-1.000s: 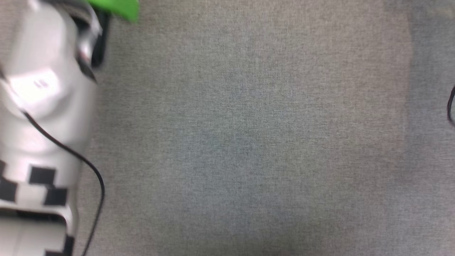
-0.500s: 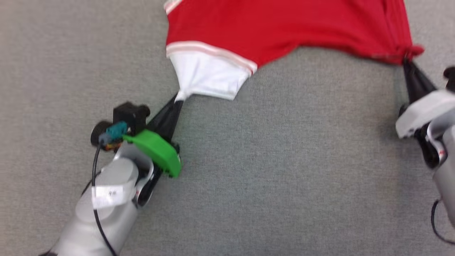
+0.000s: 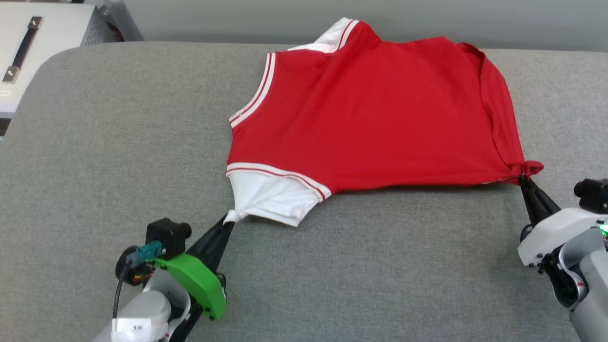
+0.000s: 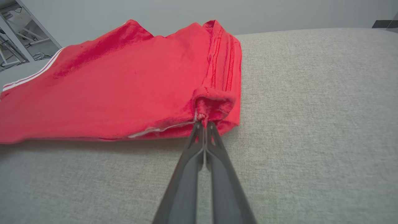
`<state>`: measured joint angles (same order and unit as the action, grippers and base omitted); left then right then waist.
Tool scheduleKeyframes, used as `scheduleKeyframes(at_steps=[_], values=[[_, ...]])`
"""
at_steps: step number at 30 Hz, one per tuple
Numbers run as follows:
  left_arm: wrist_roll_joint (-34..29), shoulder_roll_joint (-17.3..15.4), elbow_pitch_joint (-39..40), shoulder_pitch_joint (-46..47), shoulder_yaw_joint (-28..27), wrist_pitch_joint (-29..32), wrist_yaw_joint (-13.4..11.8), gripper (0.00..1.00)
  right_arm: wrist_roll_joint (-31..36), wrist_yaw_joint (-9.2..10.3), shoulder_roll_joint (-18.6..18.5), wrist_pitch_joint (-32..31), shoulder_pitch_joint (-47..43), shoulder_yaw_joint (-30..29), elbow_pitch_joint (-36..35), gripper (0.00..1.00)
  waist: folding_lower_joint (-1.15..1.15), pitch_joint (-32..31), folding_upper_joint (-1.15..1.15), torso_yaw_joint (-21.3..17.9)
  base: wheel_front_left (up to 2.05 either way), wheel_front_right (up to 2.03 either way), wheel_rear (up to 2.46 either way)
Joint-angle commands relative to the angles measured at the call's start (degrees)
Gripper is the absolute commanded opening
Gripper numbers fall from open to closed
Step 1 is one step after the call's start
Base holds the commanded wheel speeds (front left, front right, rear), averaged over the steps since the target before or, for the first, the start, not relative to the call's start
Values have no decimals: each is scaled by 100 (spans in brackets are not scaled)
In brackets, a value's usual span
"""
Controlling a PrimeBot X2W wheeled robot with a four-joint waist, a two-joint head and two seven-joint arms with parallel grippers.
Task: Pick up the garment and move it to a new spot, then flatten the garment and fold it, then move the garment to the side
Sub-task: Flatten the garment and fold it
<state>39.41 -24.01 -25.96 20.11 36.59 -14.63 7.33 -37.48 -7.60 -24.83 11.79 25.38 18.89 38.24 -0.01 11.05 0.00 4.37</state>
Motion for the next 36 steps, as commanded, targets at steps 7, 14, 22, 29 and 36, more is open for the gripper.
scheduleKeyframes(at_steps=[7, 14, 22, 29, 36], values=[[341, -441, 465, -786, 239, 265, 15, 0, -495, 11, -140, -131, -848, 32, -489, 0, 1, -620, 0, 63, 0, 0, 0], [536, -706, 1130, -1356, 485, 672, 15, 0, -832, 11, -252, -206, -1543, -208, -758, 0, 1, -896, 0, 140, 0, 0, 0], [987, -1213, 2236, -2165, 790, 1147, 14, 0, -1160, 11, -262, -773, -2830, -525, -1526, 0, 1, -1256, 0, 75, 0, 0, 0], [1228, -1606, 2783, -2604, 803, 1227, -29, 0, -1283, 11, -260, -1351, -3600, -853, -2174, 0, 1, -1302, 0, 12, 0, 0, 0], [1154, -1666, 2993, -2494, 567, 946, -161, 0, -1154, 11, -96, -1653, -3892, -1262, -2758, 0, 1, -1192, 0, 3, 0, 0, 0]])
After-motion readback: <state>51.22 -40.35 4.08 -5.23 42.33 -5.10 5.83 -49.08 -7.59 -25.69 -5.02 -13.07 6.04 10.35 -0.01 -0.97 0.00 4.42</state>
